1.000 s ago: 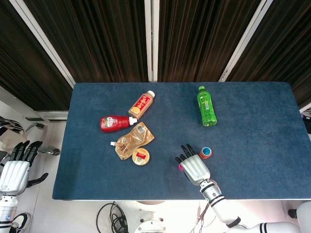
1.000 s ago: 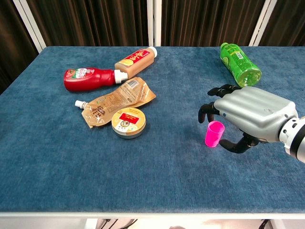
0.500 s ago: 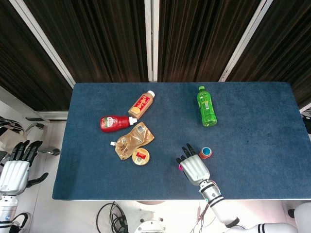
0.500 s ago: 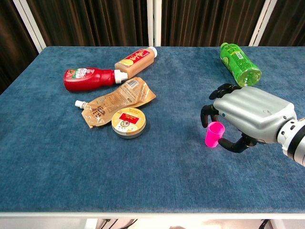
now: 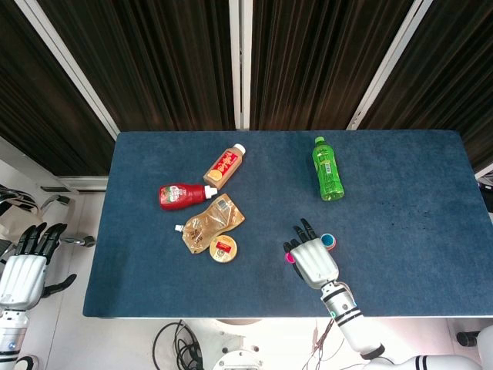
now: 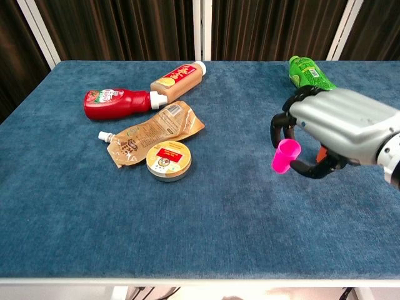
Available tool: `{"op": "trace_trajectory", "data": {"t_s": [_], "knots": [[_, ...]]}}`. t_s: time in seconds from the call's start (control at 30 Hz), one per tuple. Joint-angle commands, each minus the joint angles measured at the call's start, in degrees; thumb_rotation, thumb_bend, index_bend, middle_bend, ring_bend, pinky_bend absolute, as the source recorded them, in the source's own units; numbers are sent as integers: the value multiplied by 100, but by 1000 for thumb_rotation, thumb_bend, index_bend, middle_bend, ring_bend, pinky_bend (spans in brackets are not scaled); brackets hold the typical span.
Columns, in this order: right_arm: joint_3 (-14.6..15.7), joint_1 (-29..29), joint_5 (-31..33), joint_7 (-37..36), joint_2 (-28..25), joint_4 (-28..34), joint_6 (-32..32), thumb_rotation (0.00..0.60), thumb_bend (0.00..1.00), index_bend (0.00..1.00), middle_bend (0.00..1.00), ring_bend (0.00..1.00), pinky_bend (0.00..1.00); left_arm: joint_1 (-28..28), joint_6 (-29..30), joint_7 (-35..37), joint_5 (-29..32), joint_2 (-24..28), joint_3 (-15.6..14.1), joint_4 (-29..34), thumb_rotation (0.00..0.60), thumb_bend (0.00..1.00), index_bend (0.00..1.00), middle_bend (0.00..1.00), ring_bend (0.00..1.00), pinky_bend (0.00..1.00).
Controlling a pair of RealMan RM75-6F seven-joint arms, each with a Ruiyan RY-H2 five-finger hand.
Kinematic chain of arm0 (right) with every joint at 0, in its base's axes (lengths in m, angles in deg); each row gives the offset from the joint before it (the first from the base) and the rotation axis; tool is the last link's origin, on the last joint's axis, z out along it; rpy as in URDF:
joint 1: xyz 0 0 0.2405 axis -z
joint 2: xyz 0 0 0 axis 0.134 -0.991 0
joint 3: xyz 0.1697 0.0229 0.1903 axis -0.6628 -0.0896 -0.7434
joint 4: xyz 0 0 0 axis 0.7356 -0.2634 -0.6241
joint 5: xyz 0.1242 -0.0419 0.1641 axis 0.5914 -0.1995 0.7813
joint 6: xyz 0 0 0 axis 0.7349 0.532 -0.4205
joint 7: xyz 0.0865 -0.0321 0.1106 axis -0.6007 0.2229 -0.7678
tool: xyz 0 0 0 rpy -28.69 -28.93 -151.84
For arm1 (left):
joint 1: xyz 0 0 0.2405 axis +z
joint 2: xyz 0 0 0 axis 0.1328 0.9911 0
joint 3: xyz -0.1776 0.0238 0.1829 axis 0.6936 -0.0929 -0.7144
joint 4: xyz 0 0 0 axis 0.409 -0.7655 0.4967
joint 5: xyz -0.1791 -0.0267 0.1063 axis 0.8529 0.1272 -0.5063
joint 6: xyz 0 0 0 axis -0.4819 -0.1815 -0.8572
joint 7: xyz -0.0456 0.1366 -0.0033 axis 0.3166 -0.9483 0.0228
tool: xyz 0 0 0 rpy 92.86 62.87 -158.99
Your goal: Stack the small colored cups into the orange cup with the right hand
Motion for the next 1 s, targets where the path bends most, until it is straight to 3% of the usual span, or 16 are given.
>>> {"op": "trace_trajectory", "data": {"t_s": [0.03,0.3,1.0], "knots": [[-213,66,-87,-220,-314,241,-203,600,329,470,489,140,0,-7,-8,2,0,-7,3,-5,600,135,81,97,0,50],[-567,163,273,-664,-982,388,-249,600,329,484,498,146,0,-51,-54,-37,-16,-40,13,-6,600,135,80,97,0,50],[-354,216,604,-804,-920,-135,66,600,329,485,497,146,0,-79,-112,-113,37,-65,21,-15,600,135,81,97,0,50]]}}
